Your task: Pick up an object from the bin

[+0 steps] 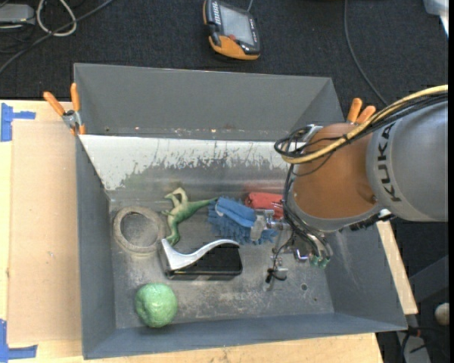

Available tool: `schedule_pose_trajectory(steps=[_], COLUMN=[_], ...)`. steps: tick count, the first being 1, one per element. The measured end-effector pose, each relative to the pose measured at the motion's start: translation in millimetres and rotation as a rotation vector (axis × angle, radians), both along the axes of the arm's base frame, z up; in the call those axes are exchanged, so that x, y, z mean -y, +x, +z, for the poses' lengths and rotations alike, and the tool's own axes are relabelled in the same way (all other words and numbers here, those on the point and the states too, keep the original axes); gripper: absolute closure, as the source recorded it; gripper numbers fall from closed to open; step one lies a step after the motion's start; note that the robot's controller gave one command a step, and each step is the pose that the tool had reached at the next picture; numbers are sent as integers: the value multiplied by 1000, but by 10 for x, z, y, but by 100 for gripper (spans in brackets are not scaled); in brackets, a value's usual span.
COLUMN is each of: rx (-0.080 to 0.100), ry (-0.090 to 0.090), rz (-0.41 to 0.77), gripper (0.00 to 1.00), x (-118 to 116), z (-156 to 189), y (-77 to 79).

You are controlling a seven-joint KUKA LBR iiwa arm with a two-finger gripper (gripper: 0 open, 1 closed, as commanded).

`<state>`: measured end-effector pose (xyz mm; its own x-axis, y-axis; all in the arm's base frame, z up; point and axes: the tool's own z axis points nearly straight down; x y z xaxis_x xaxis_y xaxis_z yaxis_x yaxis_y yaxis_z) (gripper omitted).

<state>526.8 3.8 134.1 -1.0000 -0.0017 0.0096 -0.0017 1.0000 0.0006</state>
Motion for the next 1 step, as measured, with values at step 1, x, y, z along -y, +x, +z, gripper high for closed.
schedule_pose_trajectory(steps=[1], rx=[8], ry=[0], rz=[0], gripper=[0], x=[0], z=[45], y=[18])
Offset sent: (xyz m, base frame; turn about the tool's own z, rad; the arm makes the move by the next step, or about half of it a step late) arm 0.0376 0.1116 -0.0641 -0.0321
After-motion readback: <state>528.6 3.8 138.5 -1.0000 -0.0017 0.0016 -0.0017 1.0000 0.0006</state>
